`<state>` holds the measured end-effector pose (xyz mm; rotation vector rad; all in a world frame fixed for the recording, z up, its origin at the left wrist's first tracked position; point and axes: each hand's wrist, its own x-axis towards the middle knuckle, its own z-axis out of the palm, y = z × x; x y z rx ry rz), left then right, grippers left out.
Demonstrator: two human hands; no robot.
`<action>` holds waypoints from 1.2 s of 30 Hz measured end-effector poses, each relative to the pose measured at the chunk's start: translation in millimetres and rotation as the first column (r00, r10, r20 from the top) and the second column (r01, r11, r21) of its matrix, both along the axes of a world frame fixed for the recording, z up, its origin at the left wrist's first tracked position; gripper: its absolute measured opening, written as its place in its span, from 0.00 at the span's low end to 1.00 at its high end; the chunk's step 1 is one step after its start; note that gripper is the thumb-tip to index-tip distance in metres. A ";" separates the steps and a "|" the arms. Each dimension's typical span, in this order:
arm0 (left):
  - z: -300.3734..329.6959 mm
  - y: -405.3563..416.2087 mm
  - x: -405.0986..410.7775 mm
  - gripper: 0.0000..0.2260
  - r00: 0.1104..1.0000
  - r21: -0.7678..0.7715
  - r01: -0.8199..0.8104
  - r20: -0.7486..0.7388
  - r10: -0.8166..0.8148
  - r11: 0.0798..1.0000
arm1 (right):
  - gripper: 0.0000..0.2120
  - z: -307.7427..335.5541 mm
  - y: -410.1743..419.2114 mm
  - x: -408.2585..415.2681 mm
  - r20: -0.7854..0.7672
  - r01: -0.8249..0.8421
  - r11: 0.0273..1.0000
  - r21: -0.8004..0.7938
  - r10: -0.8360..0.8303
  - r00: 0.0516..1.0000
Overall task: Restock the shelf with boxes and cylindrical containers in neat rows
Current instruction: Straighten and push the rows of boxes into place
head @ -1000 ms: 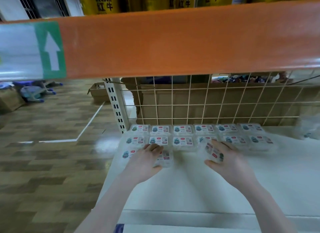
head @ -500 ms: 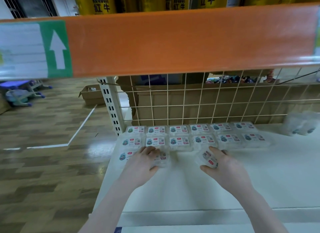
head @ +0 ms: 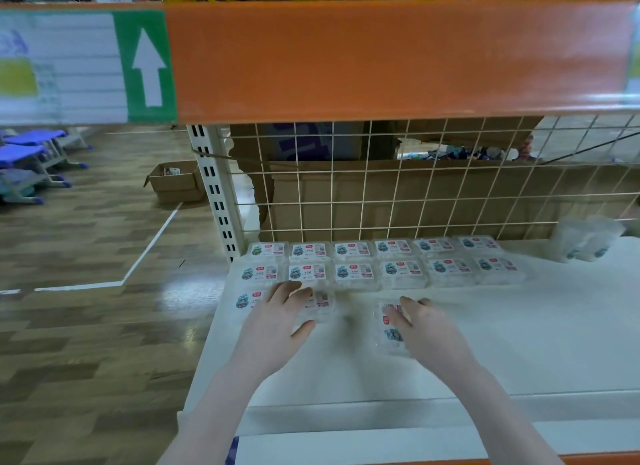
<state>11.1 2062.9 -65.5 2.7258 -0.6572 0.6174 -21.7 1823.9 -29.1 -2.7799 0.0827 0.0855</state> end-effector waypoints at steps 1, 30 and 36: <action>-1.6 1.0 -2.2 0.16 1.000 -0.028 0.002 0.016 -0.002 1.000 | 0.12 0.8 -4.0 1.2 -0.014 -0.013 0.999 0.029 0.013 1.000; -26.0 7.1 -31.6 0.25 0.965 -0.020 -0.252 0.070 0.253 0.967 | 0.21 -14.1 -1.9 3.2 0.222 -0.232 0.927 -0.294 0.302 0.927; -27.5 7.8 -30.8 0.24 0.967 -0.039 -0.245 0.068 0.247 0.969 | 0.19 -17.5 8.1 12.8 0.236 -0.173 0.934 -0.313 0.253 0.938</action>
